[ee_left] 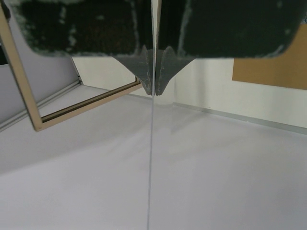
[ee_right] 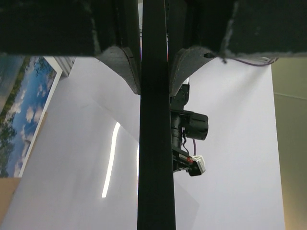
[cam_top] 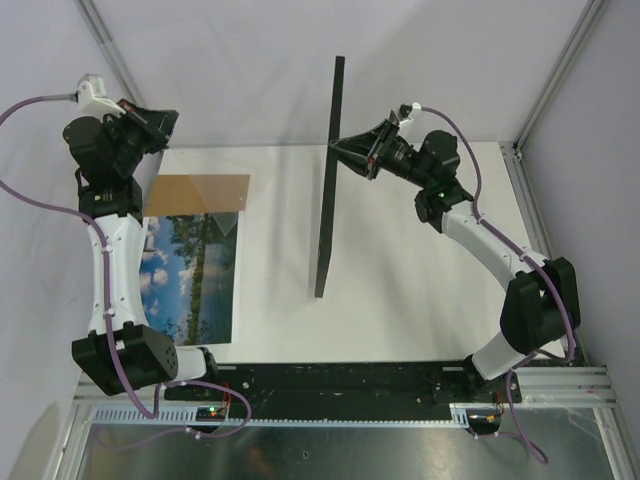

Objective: Put the photo into the frame

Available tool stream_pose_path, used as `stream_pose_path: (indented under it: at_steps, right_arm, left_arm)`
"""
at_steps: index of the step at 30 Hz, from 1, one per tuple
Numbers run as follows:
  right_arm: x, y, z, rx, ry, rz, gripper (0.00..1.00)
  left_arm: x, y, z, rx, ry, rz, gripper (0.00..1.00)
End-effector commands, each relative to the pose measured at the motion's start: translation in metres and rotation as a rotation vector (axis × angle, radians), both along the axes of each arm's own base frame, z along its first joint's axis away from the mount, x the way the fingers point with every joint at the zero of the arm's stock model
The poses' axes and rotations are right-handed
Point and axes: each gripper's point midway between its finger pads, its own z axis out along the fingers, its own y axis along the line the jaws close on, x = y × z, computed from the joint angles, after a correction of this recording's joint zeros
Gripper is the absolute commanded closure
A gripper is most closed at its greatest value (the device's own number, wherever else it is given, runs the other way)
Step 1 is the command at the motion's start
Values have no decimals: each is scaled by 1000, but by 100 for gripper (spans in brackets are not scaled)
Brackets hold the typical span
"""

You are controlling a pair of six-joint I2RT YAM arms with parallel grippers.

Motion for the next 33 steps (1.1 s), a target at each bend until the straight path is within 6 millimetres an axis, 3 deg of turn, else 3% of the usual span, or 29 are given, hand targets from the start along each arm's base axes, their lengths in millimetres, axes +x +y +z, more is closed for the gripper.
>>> stream_pose_path:
  at_steps: [1,16,24,33]
  right_arm:
    - [-15,-7,24,103,-86,42,100]
    - [2,-6,-39,82,61,69,100]
    - [4,-7,-56,61,88,76,100]
    - [7,-14,-74,28,111,67,92]
  left_arm:
    - [-5,-3,16,8,-46,-21,100]
    - [-3,-2,7,3,-20,-19,100]
    - [-2,-1,4,4,-15,-14,100]
    - [-1,-1,0,-1,-7,-15,100]
